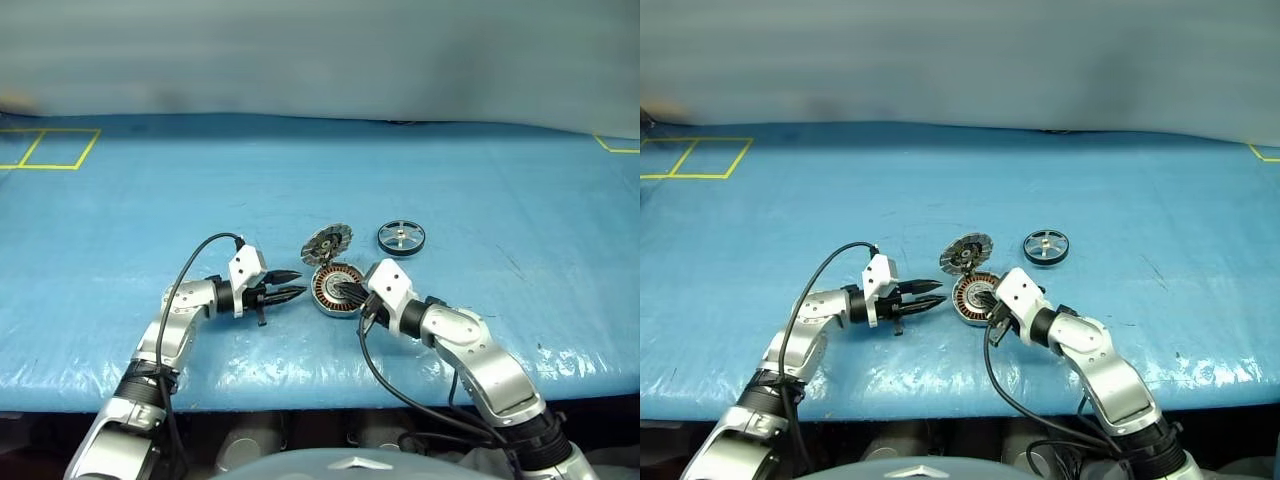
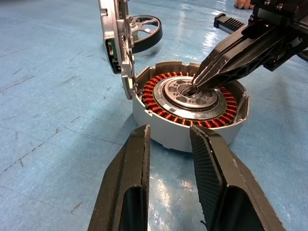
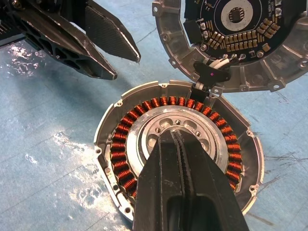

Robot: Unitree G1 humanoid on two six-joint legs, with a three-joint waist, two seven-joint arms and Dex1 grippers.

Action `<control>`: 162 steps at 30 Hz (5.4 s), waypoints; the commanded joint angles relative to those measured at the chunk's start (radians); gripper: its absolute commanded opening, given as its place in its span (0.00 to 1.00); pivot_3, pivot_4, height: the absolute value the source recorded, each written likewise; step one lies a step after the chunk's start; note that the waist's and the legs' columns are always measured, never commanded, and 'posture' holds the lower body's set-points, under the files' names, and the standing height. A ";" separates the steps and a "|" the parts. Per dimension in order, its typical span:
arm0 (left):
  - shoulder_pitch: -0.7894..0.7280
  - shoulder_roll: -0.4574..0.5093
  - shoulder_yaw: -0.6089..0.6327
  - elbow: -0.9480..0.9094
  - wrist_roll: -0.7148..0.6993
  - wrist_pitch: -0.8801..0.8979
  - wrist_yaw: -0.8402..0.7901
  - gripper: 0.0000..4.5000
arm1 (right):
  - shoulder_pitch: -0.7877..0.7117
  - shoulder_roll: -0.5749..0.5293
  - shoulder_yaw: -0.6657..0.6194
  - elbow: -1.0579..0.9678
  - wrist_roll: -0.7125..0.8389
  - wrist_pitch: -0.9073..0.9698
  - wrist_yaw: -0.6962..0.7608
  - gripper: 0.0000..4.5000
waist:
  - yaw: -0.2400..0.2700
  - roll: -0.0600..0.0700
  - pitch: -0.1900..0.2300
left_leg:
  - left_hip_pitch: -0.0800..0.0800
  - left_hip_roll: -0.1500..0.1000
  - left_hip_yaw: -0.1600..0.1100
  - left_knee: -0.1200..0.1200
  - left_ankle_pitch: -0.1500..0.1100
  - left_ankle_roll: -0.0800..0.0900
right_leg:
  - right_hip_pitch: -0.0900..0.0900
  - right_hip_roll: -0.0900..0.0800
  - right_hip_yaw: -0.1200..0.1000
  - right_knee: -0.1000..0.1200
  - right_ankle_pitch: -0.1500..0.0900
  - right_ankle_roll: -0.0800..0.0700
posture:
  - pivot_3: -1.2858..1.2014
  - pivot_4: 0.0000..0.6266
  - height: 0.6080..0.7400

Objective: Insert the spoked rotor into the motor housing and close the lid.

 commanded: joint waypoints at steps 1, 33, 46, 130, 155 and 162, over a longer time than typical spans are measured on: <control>-0.011 -0.003 -0.004 0.000 0.002 -0.016 -0.001 0.31 | 0.024 -0.031 0.030 0.021 -0.035 0.047 0.006 0.01 | 0.000 0.000 0.000 | 0.000 0.000 0.000 0.000 0.000 0.000 | 0.000 0.000 0.000 0.000 0.000 0.000 | 0.52 0.24 1.00; -0.017 -0.011 -0.024 0.017 0.004 -0.021 0.000 0.31 | -0.031 -0.016 -0.021 -0.048 -0.051 0.078 -0.050 0.01 | 0.010 -0.001 -0.001 | -0.001 0.000 0.000 0.000 0.000 0.000 | 0.000 0.000 0.000 -0.001 -0.001 0.003 | 0.52 0.24 1.00; -0.011 -0.008 -0.021 0.035 0.006 -0.040 0.001 0.31 | -0.042 0.016 -0.031 -0.059 -0.040 0.083 -0.062 0.01 | 0.009 -0.001 0.000 | -0.001 0.000 0.000 -0.001 0.000 0.000 | -0.001 0.000 0.000 -0.001 0.000 0.001 | 0.52 0.24 1.00; 0.007 -0.013 -0.031 0.009 0.030 -0.019 0.012 0.31 | -0.046 0.061 -0.026 -0.082 0.044 0.071 -0.046 0.01 | 0.001 -0.001 0.000 | -0.001 0.000 0.000 -0.001 0.000 0.000 | -0.001 0.000 0.000 -0.001 0.000 0.001 | 0.52 0.24 1.00; 0.010 -0.006 -0.037 -0.046 0.027 0.029 0.024 0.31 | -0.028 0.025 0.033 0.038 -0.070 0.116 -0.082 0.01 | 0.001 -0.001 -0.001 | -0.001 0.000 0.000 -0.001 0.000 0.000 | -0.001 0.000 0.000 -0.001 -0.001 0.001 | 0.52 0.24 1.00; 0.004 -0.009 -0.037 -0.044 0.027 0.032 0.024 0.31 | -0.030 0.008 0.069 0.035 -0.096 0.150 -0.074 0.01 | 0.002 -0.001 -0.001 | 0.000 0.000 0.000 0.000 -0.001 -0.001 | 0.000 0.000 0.000 -0.001 -0.002 0.003 | 0.52 0.24 1.00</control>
